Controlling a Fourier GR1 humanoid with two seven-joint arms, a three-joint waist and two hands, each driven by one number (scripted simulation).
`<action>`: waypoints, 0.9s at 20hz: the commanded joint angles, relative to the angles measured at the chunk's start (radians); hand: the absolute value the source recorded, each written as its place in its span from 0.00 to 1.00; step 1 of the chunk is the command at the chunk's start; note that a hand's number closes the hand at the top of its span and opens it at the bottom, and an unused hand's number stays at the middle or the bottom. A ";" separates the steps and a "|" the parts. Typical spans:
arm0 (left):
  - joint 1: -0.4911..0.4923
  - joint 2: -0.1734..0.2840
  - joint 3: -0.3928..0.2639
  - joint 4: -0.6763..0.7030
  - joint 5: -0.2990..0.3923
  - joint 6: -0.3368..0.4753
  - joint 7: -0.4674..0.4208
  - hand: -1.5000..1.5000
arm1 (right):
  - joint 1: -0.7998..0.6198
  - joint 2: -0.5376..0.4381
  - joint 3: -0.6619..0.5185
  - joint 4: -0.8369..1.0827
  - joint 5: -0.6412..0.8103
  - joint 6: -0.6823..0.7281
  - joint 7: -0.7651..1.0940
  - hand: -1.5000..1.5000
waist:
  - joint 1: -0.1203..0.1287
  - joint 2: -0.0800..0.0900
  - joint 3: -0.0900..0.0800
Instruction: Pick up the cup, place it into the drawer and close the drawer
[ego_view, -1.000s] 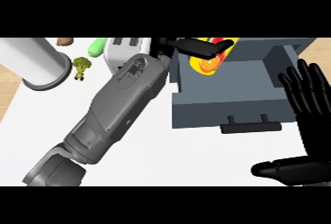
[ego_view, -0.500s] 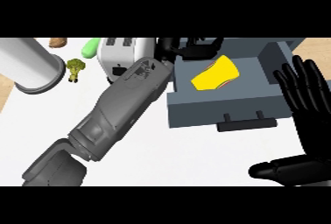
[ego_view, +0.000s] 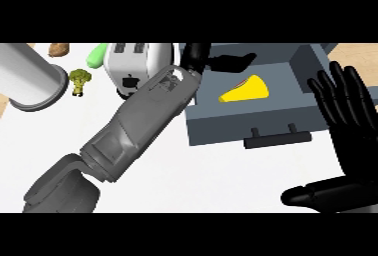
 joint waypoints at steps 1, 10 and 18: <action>0.013 0.000 -0.016 -0.018 0.049 0.004 -0.011 0.00 | 0.029 -0.012 -0.002 -0.008 -0.023 0.038 -0.027 0.00 | -0.012 0.002 0.000; 0.028 0.000 0.062 -0.114 0.178 -0.066 -0.170 0.00 | -0.003 -0.029 -0.056 -0.022 -0.147 0.035 0.072 0.00 | 0.049 -0.013 -0.002; 0.104 0.032 0.135 -0.243 0.184 -0.076 -0.115 0.00 | 0.033 -0.075 -0.054 -0.023 -0.110 0.105 0.016 1.00 | 0.116 -0.029 -0.002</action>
